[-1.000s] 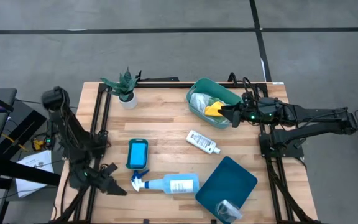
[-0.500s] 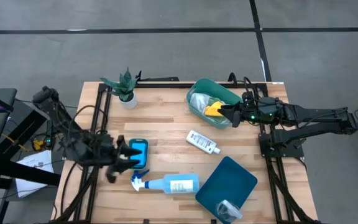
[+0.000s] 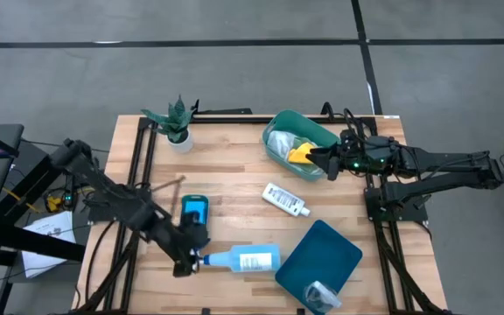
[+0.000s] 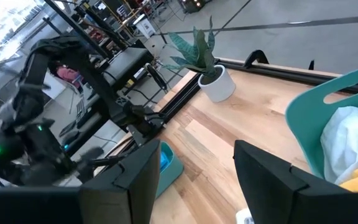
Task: Pick & Place Kitchen Items
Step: Put the blue spray bottle into the blue bin
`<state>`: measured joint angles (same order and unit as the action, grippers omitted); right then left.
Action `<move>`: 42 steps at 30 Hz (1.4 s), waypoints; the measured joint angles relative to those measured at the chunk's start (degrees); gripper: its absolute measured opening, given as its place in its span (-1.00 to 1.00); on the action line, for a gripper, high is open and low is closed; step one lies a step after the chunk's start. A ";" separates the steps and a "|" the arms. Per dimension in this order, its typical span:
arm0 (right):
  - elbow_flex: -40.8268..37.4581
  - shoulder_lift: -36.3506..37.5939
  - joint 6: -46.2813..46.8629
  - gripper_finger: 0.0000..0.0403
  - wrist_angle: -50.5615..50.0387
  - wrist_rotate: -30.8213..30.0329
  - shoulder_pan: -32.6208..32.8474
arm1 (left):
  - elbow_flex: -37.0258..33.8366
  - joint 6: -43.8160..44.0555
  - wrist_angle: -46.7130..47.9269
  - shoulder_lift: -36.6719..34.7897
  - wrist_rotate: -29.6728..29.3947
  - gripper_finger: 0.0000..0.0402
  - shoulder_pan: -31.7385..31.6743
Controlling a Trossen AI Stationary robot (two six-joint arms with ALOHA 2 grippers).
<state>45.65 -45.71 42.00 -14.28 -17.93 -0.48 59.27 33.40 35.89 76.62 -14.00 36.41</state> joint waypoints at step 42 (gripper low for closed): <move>0.00 -0.01 -2.12 -0.03 -0.44 0.12 0.07 | 0.05 3.09 -4.27 22.21 8.33 -0.36 1.74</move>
<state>45.65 -45.72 39.88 -14.72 -17.81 -0.40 59.32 36.49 31.62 98.83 -5.68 38.15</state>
